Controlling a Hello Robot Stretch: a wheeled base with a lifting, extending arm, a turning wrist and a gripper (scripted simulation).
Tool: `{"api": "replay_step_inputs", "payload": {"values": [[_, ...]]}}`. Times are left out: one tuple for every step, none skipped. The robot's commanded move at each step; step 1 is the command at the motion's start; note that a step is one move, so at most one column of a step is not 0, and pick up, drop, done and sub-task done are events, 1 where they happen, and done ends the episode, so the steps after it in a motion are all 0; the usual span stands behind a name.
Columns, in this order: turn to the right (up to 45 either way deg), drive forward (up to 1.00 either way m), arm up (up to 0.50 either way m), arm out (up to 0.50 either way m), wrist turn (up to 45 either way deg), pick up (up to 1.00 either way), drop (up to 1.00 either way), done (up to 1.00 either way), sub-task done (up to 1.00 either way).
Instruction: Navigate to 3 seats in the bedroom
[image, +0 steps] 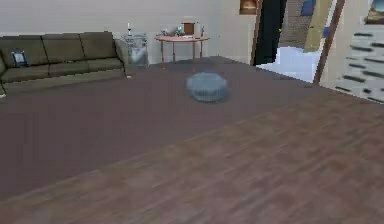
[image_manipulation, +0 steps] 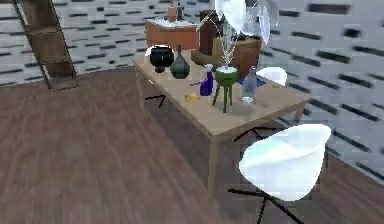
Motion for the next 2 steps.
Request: {"api": "replay_step_inputs", "payload": {"values": [[24.0, 0.0, 0.0, 0.0, 0.0, 0.0, 0.0, 0.0, 0.0], [0.0, 1.0, 0.0, 0.0, 0.0, 0.0, 0.0, 0.0, 0.0]]}}
